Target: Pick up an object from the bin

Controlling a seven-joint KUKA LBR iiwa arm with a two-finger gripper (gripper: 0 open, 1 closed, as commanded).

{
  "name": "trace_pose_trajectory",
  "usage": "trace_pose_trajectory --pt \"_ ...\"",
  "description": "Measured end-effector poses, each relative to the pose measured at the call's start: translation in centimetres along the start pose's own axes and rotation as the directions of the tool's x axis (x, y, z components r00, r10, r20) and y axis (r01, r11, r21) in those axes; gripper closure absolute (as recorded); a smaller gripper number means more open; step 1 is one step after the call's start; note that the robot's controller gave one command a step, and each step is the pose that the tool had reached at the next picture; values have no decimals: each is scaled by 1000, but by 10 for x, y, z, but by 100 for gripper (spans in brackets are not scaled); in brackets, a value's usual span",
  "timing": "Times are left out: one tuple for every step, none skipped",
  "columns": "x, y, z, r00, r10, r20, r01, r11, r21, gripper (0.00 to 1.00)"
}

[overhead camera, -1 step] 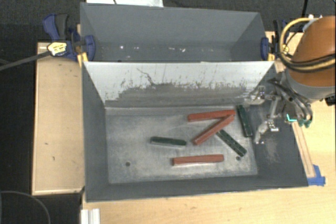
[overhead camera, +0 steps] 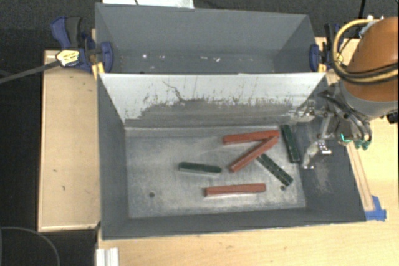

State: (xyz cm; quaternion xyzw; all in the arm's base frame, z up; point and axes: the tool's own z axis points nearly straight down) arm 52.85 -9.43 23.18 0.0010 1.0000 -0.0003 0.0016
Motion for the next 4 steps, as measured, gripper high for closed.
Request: trace_pose_trajectory --pt "3 -1 46 999 33 7 -33 999 0 0" --pt "-12 24 150 996 91 -1 -91 996 -1 100" --pt "-12 24 150 996 90 -1 -90 996 0 100" --pt "12 14 -11 994 109 3 -109 994 0 100"
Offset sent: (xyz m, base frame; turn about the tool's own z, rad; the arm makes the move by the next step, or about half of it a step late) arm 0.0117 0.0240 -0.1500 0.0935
